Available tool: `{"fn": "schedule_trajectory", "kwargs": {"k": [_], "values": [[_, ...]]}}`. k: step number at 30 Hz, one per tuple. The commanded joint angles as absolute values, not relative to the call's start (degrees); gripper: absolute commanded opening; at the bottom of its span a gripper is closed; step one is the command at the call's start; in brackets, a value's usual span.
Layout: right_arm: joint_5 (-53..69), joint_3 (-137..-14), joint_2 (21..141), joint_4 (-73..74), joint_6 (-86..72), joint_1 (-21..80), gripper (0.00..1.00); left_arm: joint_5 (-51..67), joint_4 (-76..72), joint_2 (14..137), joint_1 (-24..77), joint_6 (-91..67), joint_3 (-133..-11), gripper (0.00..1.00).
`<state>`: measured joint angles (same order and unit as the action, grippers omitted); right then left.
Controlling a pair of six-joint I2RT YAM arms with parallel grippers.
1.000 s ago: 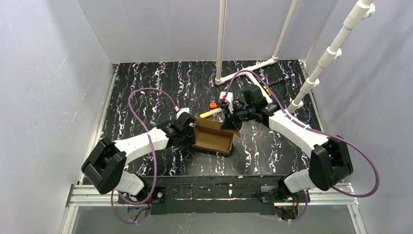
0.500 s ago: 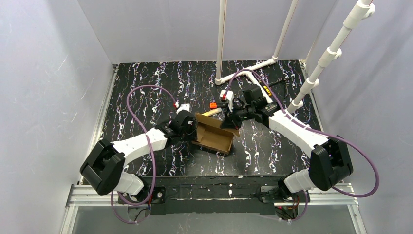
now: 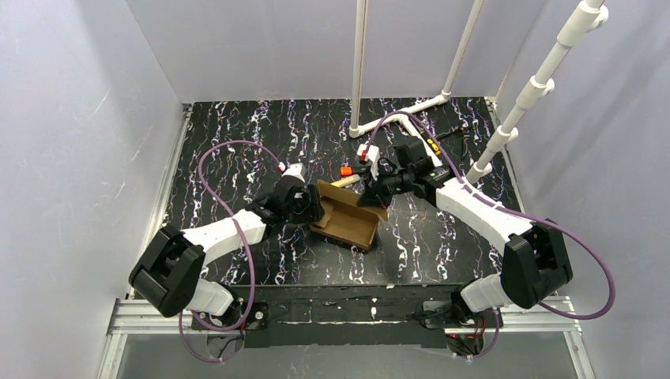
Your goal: Fold the paper box
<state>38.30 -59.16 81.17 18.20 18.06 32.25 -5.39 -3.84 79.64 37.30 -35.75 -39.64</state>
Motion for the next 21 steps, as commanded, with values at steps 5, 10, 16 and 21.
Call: {"fn": "schedule_trajectory", "kwargs": {"k": [5,10,16,21], "values": [[43.6,-60.9,82.9,16.6,16.0,32.6,0.01,3.7,-15.7,77.5,35.1,-31.9,-35.6,0.55],[40.9,-61.3,83.3,15.6,14.0,31.5,0.01,2.5,-16.3,77.9,35.1,-29.4,-34.7,0.52],[40.8,-62.1,83.7,15.7,13.5,30.7,0.01,1.2,-17.0,79.6,35.1,-28.4,-34.6,0.36],[41.2,-64.0,84.4,17.0,13.5,30.3,0.01,2.6,-17.0,81.0,35.1,-27.9,-35.1,0.25]]}}
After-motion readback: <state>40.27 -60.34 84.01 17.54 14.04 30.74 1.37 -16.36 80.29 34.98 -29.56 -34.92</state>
